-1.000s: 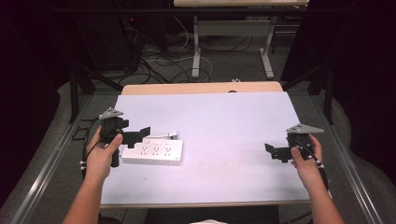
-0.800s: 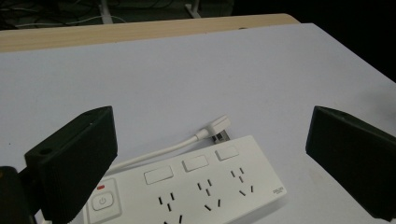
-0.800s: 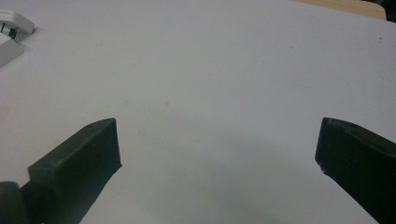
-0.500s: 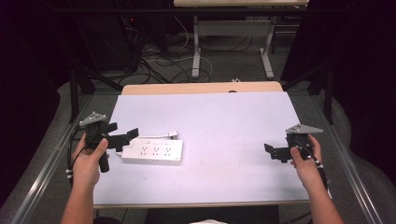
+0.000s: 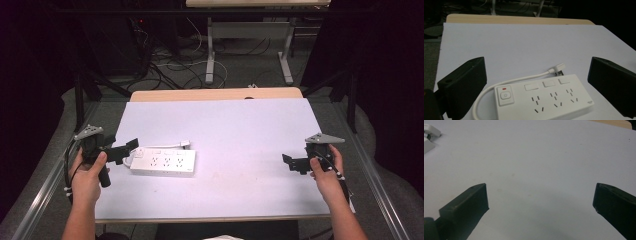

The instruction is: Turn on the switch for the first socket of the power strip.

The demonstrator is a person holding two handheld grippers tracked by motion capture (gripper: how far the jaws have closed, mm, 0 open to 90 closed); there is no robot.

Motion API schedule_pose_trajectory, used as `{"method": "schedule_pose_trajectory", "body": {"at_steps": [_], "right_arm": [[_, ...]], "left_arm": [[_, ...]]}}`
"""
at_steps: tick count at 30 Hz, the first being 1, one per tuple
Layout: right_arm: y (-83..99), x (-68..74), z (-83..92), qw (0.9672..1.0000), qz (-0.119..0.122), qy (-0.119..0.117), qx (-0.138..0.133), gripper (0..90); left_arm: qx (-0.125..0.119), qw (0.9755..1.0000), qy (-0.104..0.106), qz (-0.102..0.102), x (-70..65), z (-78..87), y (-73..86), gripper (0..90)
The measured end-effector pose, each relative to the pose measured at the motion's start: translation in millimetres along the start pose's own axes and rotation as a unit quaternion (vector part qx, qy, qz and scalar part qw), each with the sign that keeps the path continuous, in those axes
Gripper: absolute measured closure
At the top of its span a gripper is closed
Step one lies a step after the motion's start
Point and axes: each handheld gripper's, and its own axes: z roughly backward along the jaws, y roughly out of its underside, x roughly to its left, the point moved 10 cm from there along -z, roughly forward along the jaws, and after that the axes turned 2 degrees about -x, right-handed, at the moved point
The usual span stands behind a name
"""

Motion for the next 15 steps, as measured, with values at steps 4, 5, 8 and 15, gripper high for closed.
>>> {"method": "schedule_pose_trajectory", "body": {"at_steps": [4, 5, 8, 15], "right_arm": [[1.0, -1.0, -0.6, 1.0000, -0.001, 0.002, 0.001, 0.0], [1.2, -1.5, -0.6, 1.0000, -0.001, 0.003, 0.001, 0.0], [1.2, -2.6, -0.4, 1.0000, -0.003, 0.006, -0.001, 0.0], [2.5, -8.3, -0.8, 0.9999, -0.012, 0.010, -0.005, 0.0]], "left_arm": [[-0.006, 0.9999, -0.013, 0.006, 10.7, -2.2, 4.0, 2.1], [-0.008, 0.9998, -0.017, 0.005, 13.6, -2.7, 5.0, 2.1], [-0.009, 0.9995, -0.029, 0.010, 23.0, -4.0, 8.9, 2.1], [-0.005, 0.9989, -0.042, 0.022, 40.3, -11.3, 21.5, 2.1]]}}
